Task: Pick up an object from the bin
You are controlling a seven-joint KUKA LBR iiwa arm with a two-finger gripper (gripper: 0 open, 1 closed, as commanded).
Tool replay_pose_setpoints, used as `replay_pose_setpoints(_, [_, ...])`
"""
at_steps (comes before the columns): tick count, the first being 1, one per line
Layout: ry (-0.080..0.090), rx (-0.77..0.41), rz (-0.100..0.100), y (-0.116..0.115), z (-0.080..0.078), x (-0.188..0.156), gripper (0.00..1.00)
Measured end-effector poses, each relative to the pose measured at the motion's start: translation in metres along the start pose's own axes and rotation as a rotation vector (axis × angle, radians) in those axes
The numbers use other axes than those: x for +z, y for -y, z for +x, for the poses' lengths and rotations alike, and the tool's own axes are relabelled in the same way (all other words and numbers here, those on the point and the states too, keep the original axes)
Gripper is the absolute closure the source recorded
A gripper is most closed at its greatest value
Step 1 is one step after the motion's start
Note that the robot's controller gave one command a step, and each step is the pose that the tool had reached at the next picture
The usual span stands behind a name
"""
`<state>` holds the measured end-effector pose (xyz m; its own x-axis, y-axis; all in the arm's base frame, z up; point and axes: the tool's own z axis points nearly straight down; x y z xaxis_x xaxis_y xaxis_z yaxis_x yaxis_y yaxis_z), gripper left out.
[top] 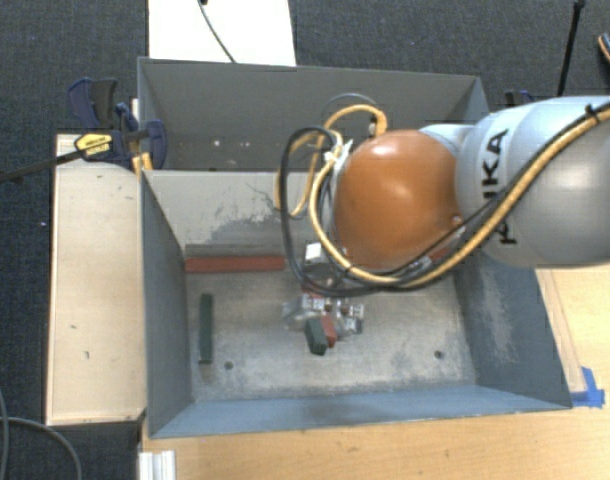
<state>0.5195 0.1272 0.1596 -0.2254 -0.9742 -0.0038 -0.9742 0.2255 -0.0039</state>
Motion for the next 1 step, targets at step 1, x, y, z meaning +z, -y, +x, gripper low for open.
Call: replay_pose_setpoints(1, [0.001, 0.014, 0.000, 0.0009, -0.0009, -0.0175, 1.00])
